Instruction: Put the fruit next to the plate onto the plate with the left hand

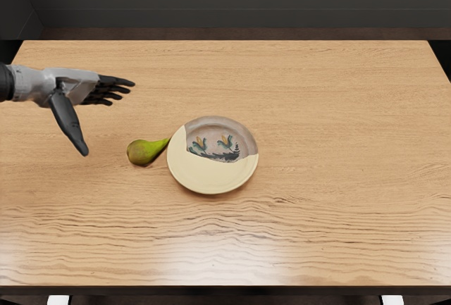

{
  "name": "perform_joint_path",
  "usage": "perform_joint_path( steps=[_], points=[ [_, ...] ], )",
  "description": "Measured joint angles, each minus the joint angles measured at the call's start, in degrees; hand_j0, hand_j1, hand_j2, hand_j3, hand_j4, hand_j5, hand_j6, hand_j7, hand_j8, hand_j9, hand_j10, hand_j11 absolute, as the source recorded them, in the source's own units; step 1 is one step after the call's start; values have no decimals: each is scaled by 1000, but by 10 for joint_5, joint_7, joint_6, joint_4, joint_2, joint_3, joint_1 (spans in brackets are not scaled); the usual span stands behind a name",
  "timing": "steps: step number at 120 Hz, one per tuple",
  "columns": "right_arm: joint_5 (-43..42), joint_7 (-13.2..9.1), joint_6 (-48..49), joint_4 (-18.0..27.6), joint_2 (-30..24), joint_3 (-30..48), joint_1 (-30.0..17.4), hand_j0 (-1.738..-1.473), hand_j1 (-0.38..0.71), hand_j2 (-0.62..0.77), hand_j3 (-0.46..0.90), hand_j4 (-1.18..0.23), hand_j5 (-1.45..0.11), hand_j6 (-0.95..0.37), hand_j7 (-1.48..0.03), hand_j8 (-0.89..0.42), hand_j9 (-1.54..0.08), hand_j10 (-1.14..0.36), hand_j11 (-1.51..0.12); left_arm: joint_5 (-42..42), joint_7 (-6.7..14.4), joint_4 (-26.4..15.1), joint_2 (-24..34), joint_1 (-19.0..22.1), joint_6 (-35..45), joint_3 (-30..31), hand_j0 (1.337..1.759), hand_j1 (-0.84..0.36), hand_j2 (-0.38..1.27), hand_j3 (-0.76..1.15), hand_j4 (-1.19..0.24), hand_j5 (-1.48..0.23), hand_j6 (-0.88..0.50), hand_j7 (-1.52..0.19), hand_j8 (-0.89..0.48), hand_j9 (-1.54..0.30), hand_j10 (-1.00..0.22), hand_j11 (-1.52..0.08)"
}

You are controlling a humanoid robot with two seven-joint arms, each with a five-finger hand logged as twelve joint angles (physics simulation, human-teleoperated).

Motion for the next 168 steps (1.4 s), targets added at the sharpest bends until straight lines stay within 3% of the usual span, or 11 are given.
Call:
perform_joint_path(
  steps=[18, 24, 47, 54, 63, 79, 97, 114, 142, 168],
  points=[
    [1, -1, 1, -7, 0, 0, 3, -1658, -320, -5, 0, -24, -31, -23, -31, -24, -31, -24, -31, -1, 1, -1, -2, -1, 0, 0, 1658, 349, 1, 0, -4, -1, -4, 0, -4, 0, -3, 0],
    [1, -1, 1, -8, 0, 0, 5, -1658, -320, -5, 0, -24, -31, -23, -31, -24, -31, -24, -31, 0, 14, -1, -4, -12, 0, 0, 1658, 349, 1, 0, -4, -1, -4, 0, -4, 0, -3, 0],
    [1, 0, 2, -9, 0, 0, 11, -1658, -320, -5, 0, -24, -31, -24, -31, -24, -31, -24, -31, 3, 161, -10, -16, -43, 0, 4, 1658, 349, 0, 0, -4, -1, -4, 0, -4, 0, -3, 0],
    [1, 0, 2, -9, 0, 0, 13, -1658, -320, -5, 0, -24, -31, -24, -31, -24, -31, -24, -31, 11, 186, -32, -21, -44, 0, 5, 1658, 349, 1, 0, -4, -1, -5, 0, -4, 0, -3, 0],
    [1, 0, 2, -10, 0, 1, 15, -1658, -320, -5, 0, -24, -31, -24, -31, -24, -31, -24, -31, 45, 204, -57, -43, -50, 0, 6, 1658, 349, 0, 0, -4, -1, -5, 0, -4, 0, -3, 0],
    [1, 0, 2, -11, 0, 0, 16, -1658, -320, -5, 0, -24, -31, -24, -31, -24, -31, -24, -31, 100, 216, -96, -47, -67, 0, 7, 1658, 349, 0, 0, -4, -1, -5, 0, -4, 0, -3, 0],
    [0, 0, 2, -12, 0, 0, 16, -1658, -320, -5, 0, -24, -31, -24, -31, -24, -31, -24, -31, 155, 219, -124, -125, -71, 25, 7, 1658, 349, 0, 0, -3, 0, -4, 0, -4, 0, -3, 0],
    [0, 0, 2, -19, 0, 0, 16, -1658, -320, -5, 0, -24, -31, -24, -31, -24, -31, -24, -31, 242, 220, -149, -135, -61, 65, 7, 1658, 349, 0, 0, -3, 0, -4, 0, -4, 0, -3, 0],
    [0, 0, 2, -24, 0, 0, 19, -1658, -320, -5, 0, -24, -31, -24, -31, -24, -31, -24, -31, 330, 220, -206, -133, -2, 111, 8, 1658, 349, 1, 0, -3, 0, -4, 0, -4, 0, -3, 0],
    [0, 0, 2, -24, 0, 0, 20, -1658, -320, -5, 0, -24, -31, -24, -31, -24, -31, -24, -31, 418, 220, -221, -136, 38, 165, 8, 1658, 349, 1, 0, -3, -1, -4, 0, -4, 0, -3, 0]
  ],
)
